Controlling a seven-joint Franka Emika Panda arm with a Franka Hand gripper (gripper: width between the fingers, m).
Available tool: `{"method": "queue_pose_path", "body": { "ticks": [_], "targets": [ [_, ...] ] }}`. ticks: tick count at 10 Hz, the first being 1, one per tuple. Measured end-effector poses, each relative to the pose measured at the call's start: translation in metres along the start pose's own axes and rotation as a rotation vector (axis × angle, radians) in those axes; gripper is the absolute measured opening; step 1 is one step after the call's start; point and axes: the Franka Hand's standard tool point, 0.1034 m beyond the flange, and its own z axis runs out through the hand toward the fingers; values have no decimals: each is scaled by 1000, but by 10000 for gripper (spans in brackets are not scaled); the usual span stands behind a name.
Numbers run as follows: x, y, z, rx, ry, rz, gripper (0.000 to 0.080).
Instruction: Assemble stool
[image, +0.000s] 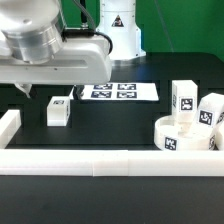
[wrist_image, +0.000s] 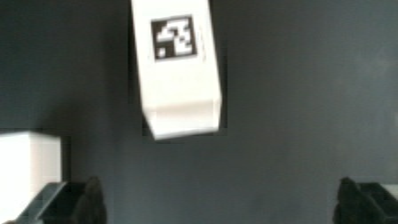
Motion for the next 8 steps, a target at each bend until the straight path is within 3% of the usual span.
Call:
{"method": "queue_pose_path", "body": {
  "ticks": [5,6,7,8],
  "targets": [
    [-6,1,15,24,-280,-15,649],
    [-15,0,19,35,-367,-12,649],
    [-17,3,25,36,-450,-16,649],
    [-10,11,31,13,-477,-61,649]
  ]
}}
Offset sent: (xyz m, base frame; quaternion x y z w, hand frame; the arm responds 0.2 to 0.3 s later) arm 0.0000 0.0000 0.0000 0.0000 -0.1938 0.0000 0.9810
